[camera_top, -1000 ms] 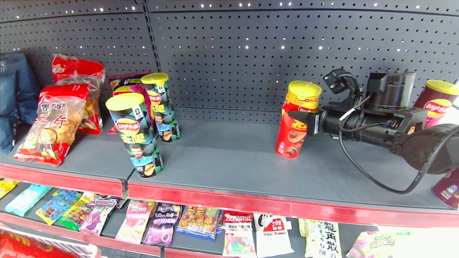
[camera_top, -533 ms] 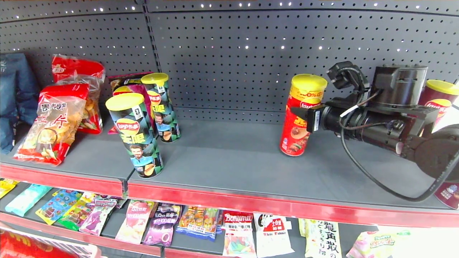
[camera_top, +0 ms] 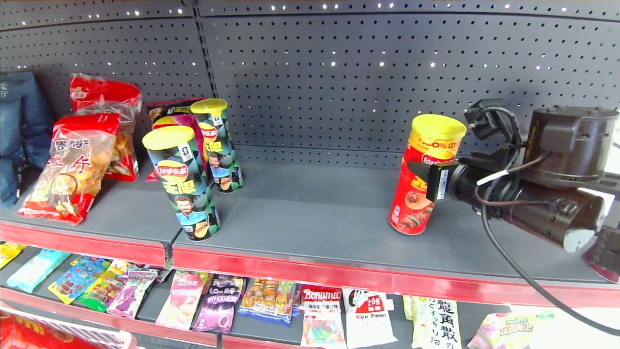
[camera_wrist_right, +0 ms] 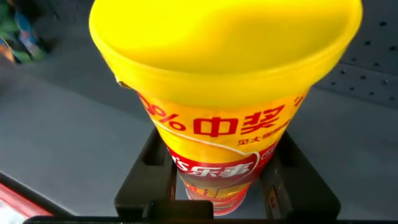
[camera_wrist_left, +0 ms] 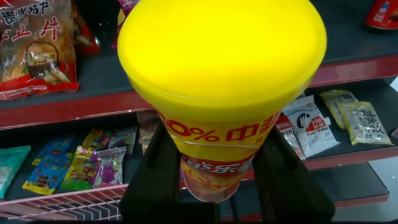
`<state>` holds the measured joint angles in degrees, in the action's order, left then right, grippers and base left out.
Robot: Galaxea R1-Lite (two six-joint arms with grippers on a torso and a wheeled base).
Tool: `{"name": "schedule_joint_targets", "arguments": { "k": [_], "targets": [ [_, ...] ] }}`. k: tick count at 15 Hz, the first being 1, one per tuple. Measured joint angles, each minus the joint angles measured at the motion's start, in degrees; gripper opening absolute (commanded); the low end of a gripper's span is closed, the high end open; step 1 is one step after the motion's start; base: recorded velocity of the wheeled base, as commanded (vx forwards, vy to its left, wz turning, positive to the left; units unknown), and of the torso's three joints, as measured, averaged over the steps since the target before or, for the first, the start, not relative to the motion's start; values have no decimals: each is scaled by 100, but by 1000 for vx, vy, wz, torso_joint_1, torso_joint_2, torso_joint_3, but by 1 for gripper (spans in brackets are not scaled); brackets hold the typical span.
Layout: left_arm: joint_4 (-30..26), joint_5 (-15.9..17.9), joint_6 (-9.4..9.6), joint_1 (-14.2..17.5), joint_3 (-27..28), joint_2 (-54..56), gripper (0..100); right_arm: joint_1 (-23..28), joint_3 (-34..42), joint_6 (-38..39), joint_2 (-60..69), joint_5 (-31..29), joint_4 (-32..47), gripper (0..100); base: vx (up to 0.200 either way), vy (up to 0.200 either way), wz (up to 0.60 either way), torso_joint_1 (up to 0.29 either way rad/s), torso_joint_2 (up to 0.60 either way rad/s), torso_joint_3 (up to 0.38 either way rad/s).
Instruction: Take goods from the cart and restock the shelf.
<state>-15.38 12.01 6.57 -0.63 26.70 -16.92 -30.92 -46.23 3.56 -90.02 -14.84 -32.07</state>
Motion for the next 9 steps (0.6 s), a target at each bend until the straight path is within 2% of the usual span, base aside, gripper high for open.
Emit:
{"name": "schedule_joint_targets", "arguments": {
  "k": [9],
  "targets": [
    [1,-5,2,1,0,22,0,-792,367,306,182,-612,2,0,0,0,0,0,0,0]
  ]
}}
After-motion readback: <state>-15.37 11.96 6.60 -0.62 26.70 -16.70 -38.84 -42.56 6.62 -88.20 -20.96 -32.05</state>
